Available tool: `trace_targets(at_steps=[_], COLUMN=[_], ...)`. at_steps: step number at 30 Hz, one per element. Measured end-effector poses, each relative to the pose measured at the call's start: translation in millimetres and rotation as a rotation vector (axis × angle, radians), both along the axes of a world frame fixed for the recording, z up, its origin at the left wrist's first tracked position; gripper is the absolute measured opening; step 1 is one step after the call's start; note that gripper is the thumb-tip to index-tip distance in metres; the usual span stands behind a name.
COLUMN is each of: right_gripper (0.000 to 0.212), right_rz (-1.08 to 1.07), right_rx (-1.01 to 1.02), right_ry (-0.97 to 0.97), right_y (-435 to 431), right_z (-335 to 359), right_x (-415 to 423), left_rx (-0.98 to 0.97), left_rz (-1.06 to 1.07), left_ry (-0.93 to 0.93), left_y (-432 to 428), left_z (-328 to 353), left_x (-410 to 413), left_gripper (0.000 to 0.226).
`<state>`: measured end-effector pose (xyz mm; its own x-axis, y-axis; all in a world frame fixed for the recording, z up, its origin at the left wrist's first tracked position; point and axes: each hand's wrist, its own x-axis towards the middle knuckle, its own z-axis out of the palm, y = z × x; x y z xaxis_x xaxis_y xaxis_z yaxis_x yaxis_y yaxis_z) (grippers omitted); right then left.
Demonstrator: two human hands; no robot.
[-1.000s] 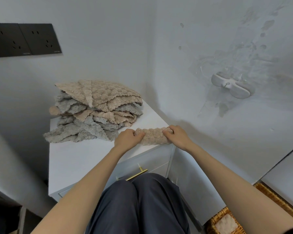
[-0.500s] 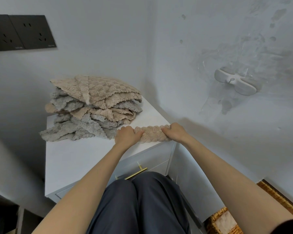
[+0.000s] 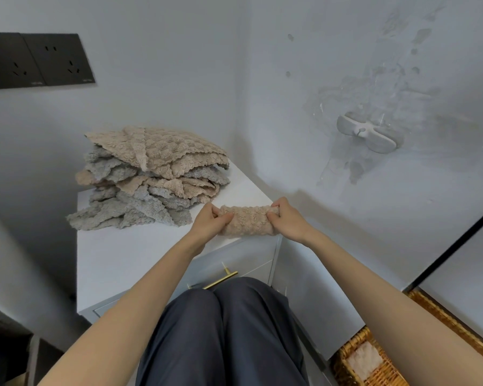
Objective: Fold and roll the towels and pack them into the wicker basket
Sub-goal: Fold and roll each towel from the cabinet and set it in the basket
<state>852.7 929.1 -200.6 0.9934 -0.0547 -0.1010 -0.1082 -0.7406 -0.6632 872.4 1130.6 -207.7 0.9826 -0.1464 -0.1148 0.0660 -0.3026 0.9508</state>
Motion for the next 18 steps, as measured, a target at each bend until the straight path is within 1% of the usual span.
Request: trace_targets(at_steps=[3,6,8,10,12,14,18], right_gripper=[0.032,0.033,0.030,0.020,0.015,0.015,0.018], right_rz=[0.017,0.078,0.120,0.165,0.208,0.228,0.217], right_rx=[0.000,-0.074,-0.125,-0.146,-0.098,-0.057,-0.019], right_ry=[0.016,-0.022,-0.091,-0.114,-0.045,0.016,0.007], right_y=[-7,-13,-13,-13,-14,-18,-29], right_z=[10,19,25,29,34,36,27], right_x=[-13,-29,-41,-54,-68,-83,-111], left_rx=[-0.057,-0.082,-0.089,-0.099,-0.096,-0.084,-0.055], left_rz=[-0.024,-0.068,-0.096,-0.120,-0.160,-0.203,-0.265], left_ry=[0.006,-0.018,-0.037,-0.040,-0.036,-0.035,-0.046], left_y=[-1,-4,-8,-13,-19,-25,-39], left_z=[8,15,19,20,22,21,18], left_x=[-9,-21,-29,-38,-49,-59,-78], left_gripper=[0.027,0.029,0.029,0.029,0.029,0.030,0.029])
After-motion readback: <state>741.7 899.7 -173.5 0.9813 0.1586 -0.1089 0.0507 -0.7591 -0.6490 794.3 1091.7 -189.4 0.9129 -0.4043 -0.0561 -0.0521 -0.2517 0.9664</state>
